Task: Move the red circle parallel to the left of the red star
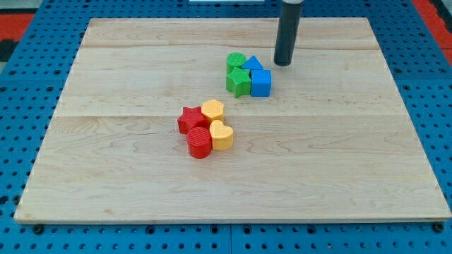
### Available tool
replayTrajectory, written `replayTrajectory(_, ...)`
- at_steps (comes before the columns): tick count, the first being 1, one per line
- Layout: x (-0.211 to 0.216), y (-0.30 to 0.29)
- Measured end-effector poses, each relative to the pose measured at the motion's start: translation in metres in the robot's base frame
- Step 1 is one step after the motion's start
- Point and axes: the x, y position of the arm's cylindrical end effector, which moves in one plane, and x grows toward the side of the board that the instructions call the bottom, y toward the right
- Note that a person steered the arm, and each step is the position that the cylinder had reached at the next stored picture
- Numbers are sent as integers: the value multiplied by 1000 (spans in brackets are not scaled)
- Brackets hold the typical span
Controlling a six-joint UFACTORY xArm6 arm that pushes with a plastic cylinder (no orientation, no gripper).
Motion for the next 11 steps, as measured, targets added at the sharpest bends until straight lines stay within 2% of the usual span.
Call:
replayTrajectory(1, 36, 22)
replayTrajectory(2, 95, 30)
replayTrajectory(3, 149, -3)
replayTrajectory(4, 182, -51)
replayTrajectory(5, 178, -98)
replayTrajectory(6, 183, -111)
replayTrajectory(7, 209, -125)
replayTrajectory(8, 192, -173)
replayTrajectory(9, 147, -206)
replayTrajectory(11, 181, -227)
